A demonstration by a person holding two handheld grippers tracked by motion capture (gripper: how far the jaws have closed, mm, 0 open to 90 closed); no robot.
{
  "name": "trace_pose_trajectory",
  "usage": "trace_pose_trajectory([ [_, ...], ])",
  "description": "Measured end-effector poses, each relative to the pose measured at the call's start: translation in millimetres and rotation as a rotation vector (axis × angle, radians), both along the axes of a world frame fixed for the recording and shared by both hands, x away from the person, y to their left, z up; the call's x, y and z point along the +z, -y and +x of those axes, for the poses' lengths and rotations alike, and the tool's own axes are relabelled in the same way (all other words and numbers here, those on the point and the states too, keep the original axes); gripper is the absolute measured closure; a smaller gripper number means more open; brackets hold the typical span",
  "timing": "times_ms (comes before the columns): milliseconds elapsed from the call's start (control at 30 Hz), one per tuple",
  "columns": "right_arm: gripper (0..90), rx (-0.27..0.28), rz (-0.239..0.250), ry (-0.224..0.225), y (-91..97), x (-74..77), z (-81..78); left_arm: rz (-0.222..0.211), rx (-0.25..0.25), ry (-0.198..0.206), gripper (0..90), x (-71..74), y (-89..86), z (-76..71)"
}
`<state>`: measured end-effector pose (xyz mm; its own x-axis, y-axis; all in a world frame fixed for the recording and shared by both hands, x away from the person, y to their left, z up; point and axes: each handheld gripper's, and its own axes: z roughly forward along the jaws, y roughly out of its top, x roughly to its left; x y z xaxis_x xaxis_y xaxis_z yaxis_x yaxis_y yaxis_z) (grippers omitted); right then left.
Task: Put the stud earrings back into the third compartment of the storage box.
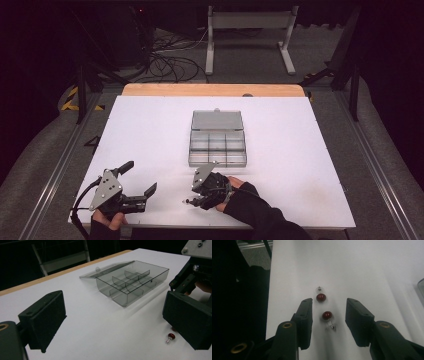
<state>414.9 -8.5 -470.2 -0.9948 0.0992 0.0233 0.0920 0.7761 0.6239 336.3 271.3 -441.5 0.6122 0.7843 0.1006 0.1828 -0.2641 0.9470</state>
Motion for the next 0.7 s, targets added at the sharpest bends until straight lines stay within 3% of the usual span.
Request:
trace_pose_trajectory([
  [167,65.7,0.009,-0.023,-0.005,-5.3,-4.2,-1.8,0.004,-0.001,0.002,5.3,0.1,-0.3,0.3],
  [300,79.2,0.006,-0.05,0.031,-7.8,-6.6,-4.6,0.005,-0.003,0.004,5.3,0.2,-0.9,0.5],
  [700,79.8,0.002,-0.05,0.035,-7.8,-6.7,-5.2,0.004,-0.002,0.003,5.3,0.2,-0.8,0.6],
])
